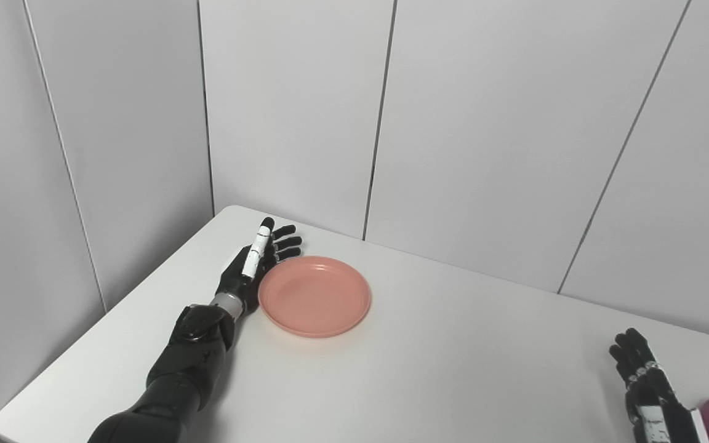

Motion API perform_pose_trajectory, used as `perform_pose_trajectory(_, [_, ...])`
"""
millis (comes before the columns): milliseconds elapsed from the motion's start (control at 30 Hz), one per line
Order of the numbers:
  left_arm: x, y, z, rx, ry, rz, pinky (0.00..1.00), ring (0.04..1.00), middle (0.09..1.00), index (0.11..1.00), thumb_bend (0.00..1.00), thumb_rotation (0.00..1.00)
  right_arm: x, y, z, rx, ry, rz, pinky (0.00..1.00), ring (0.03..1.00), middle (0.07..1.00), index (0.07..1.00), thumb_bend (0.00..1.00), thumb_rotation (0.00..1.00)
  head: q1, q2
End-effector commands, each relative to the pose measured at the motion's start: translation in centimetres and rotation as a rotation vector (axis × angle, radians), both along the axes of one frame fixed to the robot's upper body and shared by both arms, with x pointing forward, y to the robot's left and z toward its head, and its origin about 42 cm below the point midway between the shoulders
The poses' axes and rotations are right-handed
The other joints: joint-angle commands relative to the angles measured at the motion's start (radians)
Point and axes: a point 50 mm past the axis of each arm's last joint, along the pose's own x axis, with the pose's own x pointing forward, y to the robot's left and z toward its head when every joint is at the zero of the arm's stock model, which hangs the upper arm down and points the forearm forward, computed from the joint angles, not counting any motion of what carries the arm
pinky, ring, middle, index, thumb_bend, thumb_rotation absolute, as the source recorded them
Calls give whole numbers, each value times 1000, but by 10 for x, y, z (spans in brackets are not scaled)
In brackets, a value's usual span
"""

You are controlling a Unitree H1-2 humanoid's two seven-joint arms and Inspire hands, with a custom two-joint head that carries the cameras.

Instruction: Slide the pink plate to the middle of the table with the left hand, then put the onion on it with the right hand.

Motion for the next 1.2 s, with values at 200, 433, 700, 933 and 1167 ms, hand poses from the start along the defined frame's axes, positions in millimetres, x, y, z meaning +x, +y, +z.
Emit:
perform_pose_trajectory(200, [20,-30,30,5,-85,-71,843,843,820,805,669,1000,-36,15,-40,18,148,-40,984,929,931,945,779,815,-68,28])
perform_pose_trajectory(433, [17,-47,30,-12,-82,-104,852,853,828,815,642,1000,-39,30,-26,17,148,-67,947,913,914,917,761,804,-177,61])
perform_pose_trajectory(700, [6,-62,24,-24,-71,-134,853,851,823,808,623,1000,-40,55,-9,-25,159,-63,998,963,947,960,743,897,-295,88])
perform_pose_trajectory(933, [0,-73,20,-45,-68,-163,851,855,832,815,647,1000,-36,65,-3,-31,164,-56,1000,994,976,988,748,924,-361,97])
perform_pose_trajectory(1167, [-7,-94,14,-93,-66,-167,849,850,828,807,639,1000,-33,69,-3,-43,150,-41,1000,1000,989,1000,755,944,-350,101])
